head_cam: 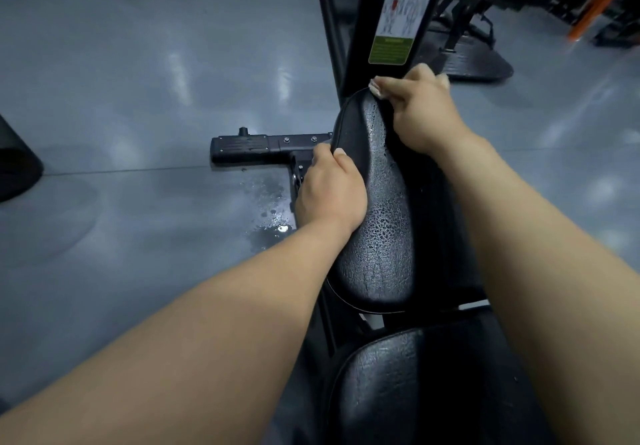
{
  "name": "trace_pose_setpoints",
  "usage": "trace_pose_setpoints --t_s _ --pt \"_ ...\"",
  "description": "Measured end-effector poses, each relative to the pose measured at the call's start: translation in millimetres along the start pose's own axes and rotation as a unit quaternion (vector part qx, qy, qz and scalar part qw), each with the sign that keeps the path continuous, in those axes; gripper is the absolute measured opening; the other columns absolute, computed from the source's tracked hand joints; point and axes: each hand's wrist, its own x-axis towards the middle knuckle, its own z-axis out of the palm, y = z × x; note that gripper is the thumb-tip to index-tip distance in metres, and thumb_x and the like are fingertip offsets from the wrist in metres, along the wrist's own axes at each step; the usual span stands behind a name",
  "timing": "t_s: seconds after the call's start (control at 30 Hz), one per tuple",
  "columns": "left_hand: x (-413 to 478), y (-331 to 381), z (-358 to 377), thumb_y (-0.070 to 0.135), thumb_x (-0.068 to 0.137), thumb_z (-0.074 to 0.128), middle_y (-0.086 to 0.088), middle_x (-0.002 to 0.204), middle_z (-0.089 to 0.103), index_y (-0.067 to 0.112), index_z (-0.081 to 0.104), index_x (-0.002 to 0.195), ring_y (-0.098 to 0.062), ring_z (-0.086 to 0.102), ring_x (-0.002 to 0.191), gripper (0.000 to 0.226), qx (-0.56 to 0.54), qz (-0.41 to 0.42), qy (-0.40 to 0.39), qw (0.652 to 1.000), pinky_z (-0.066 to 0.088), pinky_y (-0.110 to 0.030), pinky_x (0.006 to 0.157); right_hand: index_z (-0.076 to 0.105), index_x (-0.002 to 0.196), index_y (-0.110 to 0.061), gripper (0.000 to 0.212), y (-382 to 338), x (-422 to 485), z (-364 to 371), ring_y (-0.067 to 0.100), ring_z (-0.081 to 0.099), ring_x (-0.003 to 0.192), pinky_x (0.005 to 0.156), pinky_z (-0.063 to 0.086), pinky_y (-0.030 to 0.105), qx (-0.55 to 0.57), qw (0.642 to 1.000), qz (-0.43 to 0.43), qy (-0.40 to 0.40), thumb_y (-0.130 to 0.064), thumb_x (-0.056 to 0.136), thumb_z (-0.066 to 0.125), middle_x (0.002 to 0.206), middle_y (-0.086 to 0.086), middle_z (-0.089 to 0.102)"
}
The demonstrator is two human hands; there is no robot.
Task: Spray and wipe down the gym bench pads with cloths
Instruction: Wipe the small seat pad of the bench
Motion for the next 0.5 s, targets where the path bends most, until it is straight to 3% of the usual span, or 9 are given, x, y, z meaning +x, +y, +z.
trace_pose_setpoints --t_s 0.07,0.17,0.27,0.37,0.5 --pt "0 0 0 0.037 0.108 0.027 -0.017 0.128 0.065 0.021 0.045 0.138 -0.04 0.058 0.116 0.039 -0.003 0.0 0.0 1.0 0.043 -0.043 0.089 0.065 0.135 -0.033 0.039 -3 -18 -3 0.036 0.044 0.103 0.091 0.026 0.024 0.005 0.999 -0.043 -0.011 -0.019 0.104 0.046 0.109 0.009 0.053" --pt "1 -1 -1 0.036 0.108 0.028 -0.016 0.131 0.064 0.021 0.045 0.14 -0.039 0.058 0.118 0.04 -0.016 -0.003 0.002 1.0 0.042 -0.041 0.088 0.063 0.136 -0.037 0.048 -9 -61 -15 0.027 0.04 0.096 0.091 0.031 0.025 0.002 0.99 -0.125 -0.061 -0.017 0.099 0.041 0.103 -0.002 0.049" --pt "-1 0 -2 0.034 0.108 0.029 -0.016 0.13 0.064 0.021 0.046 0.139 -0.039 0.058 0.117 0.038 -0.028 -0.001 0.003 1.0 0.042 -0.04 0.087 0.063 0.137 -0.032 0.052 -14 -88 -25 0.022 0.037 0.089 0.088 0.033 0.026 -0.013 0.98 -0.18 -0.084 -0.022 0.096 0.033 0.1 -0.002 0.05" --pt "-2 1 -4 0.033 0.108 0.029 -0.018 0.125 0.066 0.018 0.048 0.134 -0.04 0.06 0.113 0.036 -0.026 -0.003 0.004 1.0 0.04 -0.039 0.081 0.064 0.137 -0.032 0.053 -8 -61 -19 0.031 0.044 0.09 0.085 0.039 0.034 -0.032 0.987 -0.148 -0.06 -0.026 0.096 0.03 0.1 0.007 0.051" --pt "-5 0 -6 0.029 0.108 0.029 -0.018 0.119 0.068 0.016 0.05 0.132 -0.04 0.061 0.108 0.035 -0.021 -0.002 0.012 1.0 0.038 -0.038 0.077 0.063 0.136 -0.036 0.044 -3 -7 -1 0.038 0.046 0.102 0.086 0.023 0.023 -0.039 0.998 -0.044 -0.016 -0.022 0.101 0.041 0.107 0.015 0.05"
